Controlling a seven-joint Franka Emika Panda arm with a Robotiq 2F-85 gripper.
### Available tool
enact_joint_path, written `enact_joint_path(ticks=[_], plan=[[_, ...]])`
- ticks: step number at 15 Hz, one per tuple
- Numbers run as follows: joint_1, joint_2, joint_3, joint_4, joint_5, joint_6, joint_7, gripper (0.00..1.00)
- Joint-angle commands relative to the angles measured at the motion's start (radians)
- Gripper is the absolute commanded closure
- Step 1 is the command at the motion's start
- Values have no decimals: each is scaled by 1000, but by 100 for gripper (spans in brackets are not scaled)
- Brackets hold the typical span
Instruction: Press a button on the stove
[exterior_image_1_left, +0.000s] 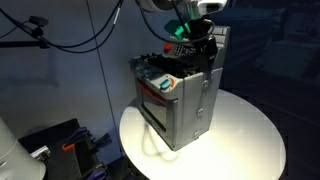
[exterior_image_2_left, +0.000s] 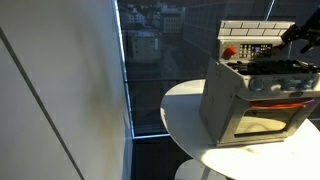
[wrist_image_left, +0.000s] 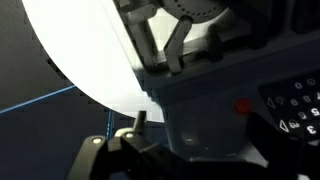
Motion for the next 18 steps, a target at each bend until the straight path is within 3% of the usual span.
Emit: enact_joint_path(ticks=[1, 18], plan=[[5, 17, 0, 30, -21, -1, 29, 0], [21, 14, 5, 29, -25, -1, 28, 0]])
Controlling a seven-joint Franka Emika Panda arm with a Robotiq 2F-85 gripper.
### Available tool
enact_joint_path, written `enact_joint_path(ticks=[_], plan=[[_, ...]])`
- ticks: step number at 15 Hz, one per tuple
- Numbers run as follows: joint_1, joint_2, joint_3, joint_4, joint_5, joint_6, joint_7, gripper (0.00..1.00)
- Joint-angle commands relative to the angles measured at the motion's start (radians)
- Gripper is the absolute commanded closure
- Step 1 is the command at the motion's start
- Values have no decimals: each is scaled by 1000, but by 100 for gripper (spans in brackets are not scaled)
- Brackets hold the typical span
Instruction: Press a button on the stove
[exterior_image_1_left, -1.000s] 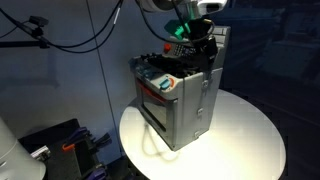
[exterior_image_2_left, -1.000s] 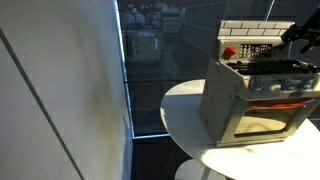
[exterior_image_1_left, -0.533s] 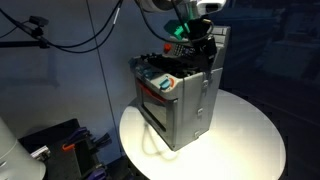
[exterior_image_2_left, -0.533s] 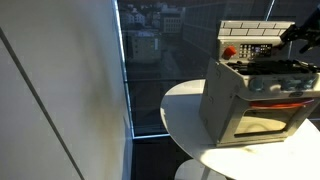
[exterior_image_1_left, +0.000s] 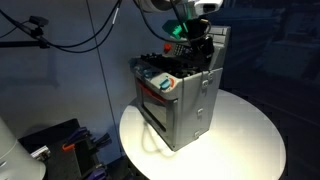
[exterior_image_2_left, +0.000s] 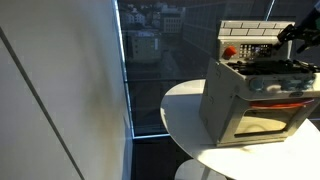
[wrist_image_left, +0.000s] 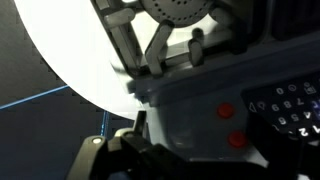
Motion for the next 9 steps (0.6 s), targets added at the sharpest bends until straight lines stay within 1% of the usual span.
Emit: enact_joint_path(ticks=[1, 9], plan=[[1, 15, 0, 30, -26, 0, 30, 0], [1, 34, -3, 54, -29, -1, 35, 0]])
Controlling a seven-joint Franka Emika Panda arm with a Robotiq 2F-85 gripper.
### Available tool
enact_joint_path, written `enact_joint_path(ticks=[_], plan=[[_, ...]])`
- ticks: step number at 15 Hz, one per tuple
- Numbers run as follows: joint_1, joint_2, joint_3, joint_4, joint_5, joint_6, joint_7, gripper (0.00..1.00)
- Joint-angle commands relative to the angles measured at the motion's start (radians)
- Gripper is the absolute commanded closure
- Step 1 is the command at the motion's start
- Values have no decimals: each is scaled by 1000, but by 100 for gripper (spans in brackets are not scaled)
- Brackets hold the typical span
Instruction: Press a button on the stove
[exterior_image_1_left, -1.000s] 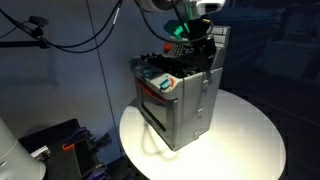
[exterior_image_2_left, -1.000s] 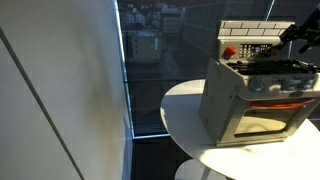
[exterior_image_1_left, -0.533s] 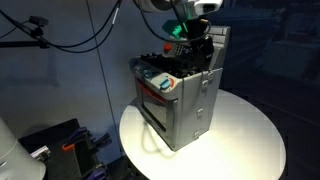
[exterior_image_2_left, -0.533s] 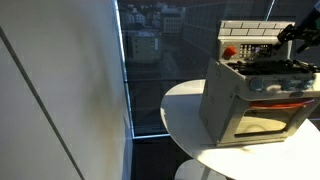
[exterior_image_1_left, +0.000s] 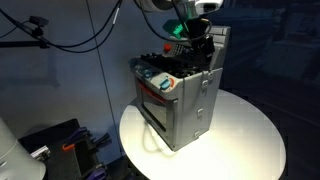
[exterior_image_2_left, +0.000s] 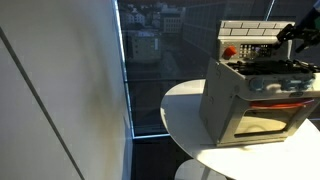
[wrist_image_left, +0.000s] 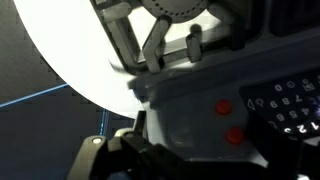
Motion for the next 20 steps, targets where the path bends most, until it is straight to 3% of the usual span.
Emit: enact_joint_path(ticks=[1, 20], plan=[[-1, 33, -3, 48, -26, -2, 35, 0], [-4, 5, 6, 24, 0, -19, 2, 0]])
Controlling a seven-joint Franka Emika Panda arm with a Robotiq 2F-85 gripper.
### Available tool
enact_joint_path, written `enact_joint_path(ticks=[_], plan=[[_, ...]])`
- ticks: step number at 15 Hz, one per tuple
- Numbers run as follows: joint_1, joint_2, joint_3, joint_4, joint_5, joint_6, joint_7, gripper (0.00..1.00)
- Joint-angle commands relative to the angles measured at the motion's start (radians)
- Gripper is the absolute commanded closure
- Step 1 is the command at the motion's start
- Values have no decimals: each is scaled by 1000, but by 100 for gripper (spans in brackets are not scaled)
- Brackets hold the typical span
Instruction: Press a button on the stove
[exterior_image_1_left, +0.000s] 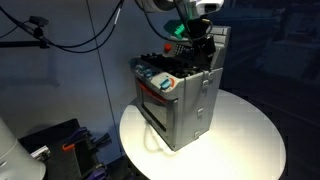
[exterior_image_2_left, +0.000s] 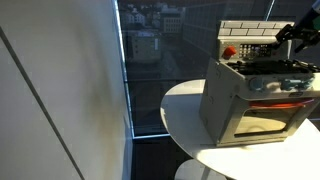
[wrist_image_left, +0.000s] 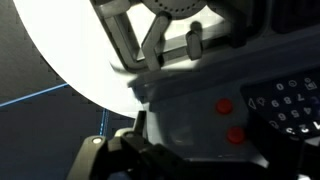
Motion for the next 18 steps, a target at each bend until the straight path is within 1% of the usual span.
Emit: enact_joint_path(ticks=[1, 11, 18], plan=[[-5, -11, 8, 7, 6, -21, -4, 0], [-10, -41, 19, -14, 38, -62, -43, 0], [-15, -52, 14, -13, 30, -87, -27, 0]])
